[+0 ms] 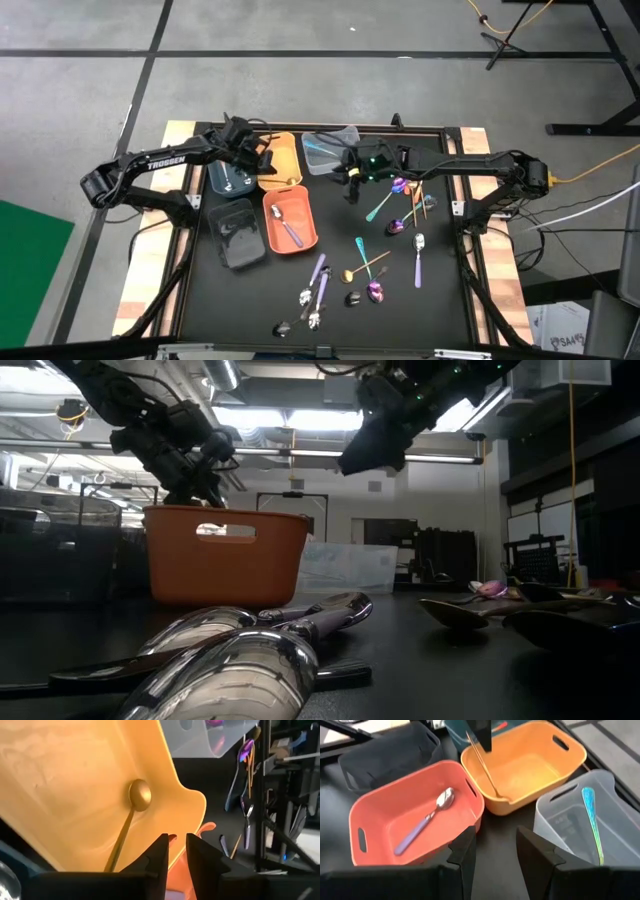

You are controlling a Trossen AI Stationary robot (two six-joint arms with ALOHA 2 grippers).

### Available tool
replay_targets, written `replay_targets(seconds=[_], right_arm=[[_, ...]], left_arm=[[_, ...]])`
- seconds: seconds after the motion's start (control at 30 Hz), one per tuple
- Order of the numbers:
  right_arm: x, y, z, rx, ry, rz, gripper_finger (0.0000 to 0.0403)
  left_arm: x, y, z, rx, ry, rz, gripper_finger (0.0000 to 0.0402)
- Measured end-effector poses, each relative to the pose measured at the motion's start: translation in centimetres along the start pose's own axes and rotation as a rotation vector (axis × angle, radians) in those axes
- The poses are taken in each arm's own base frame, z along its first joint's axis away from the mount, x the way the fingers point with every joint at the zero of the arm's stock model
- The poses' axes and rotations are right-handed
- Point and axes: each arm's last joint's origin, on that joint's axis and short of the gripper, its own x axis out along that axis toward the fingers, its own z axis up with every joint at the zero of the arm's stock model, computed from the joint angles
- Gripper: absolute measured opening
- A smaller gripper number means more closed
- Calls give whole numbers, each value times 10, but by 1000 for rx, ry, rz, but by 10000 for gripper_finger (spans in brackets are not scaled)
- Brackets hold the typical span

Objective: Sort silverware by color (type)
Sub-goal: Put the blue spoon into the transparent bin

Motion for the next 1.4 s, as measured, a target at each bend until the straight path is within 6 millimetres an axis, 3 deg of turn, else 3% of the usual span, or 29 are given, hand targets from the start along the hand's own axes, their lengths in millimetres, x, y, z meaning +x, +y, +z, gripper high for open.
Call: replay_targets(seconds=[0.33,0.63,0.83,1.07,1.4], right_arm=[[0,-2,-8,122,82,-41,128],[-7,-6,-37,252,366,-169,128],[-16,-8,-53,79,562,-193,128],[-18,-8,-56,-158,624,-121,128],[-11,-9,-69,-461,740,15,128]], left_arm=[[-6,-12,9,217,-142,-61,57],[-4,-27,5,452,-285,-25,56],[4,-43,-10,589,-312,-18,56],[10,-61,-23,679,-374,-60,56],[12,-65,-30,701,-358,-82,56]])
